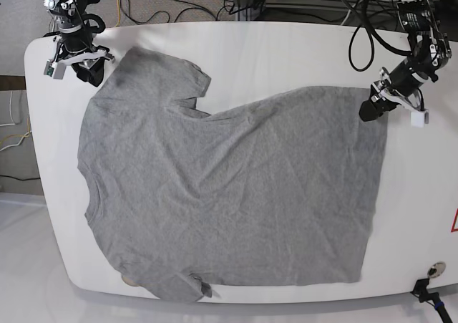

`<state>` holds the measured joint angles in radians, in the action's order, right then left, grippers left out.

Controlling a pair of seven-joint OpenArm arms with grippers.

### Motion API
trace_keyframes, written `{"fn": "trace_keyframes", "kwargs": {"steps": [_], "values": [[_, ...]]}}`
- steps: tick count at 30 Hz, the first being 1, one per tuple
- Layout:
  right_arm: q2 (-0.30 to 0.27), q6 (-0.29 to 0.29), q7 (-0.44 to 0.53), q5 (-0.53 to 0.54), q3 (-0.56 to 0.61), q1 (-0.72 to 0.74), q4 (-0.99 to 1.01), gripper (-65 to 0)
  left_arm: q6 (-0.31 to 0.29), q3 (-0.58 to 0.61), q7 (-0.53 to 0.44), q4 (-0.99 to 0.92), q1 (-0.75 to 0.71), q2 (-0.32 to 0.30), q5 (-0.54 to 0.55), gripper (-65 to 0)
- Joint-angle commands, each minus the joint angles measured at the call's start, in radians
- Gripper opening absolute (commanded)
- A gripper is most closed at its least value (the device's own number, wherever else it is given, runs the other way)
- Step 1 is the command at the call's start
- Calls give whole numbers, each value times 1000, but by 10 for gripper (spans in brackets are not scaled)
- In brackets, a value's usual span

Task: Fold the T-shirt properly
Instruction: 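Lower both open grippers onto the shirt's shoulder edges, then close both grippers on the shirt's shoulder edges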

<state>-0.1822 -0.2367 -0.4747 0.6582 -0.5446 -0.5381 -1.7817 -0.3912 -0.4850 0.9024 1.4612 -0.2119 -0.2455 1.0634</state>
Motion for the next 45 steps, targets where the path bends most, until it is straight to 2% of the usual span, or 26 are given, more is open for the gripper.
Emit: {"fn": "trace_keyframes", "kwargs": {"steps": [1,12,13,18,22,26,35,37,39,41,45], "values": [[-13,-6,22,12,-6,-4,-24,-455,-17,-8,10,11,26,-21,49,-533],[7,-2,21,4,-19,31,46,-440,-17,-10,29,-8,25,7,26,-487],[40,-19,-9,2,5,54,49,-440,-4,-2,44,-12,-7,30,-2,-491],[45,-69,-9,2,5,65,47,-443,-4,-2,44,-12,-8,30,-2,-491],[71,-69,-9,-1,4,66,47,-443,-4,-2,44,-3,-8,27,-2,-491],[74,-69,-9,-1,4,63,47,-443,-2,-4,44,62,-17,27,-2,-491],[74,-71,-48,1,2,59,-5,-434,-2,-34,44,62,-19,25,-8,-487],[82,-71,-48,1,4,49,-13,-382,-2,-34,44,60,-19,18,-8,-485],[106,-71,-48,1,4,48,-16,-290,-2,-34,44,60,-19,15,-8,-484],[109,-72,-48,1,4,46,-16,-229,-2,-34,44,60,-21,13,-8,-445],[140,-89,-48,1,1,23,-16,-233,-2,-65,42,60,-25,13,-12,-291]]}}
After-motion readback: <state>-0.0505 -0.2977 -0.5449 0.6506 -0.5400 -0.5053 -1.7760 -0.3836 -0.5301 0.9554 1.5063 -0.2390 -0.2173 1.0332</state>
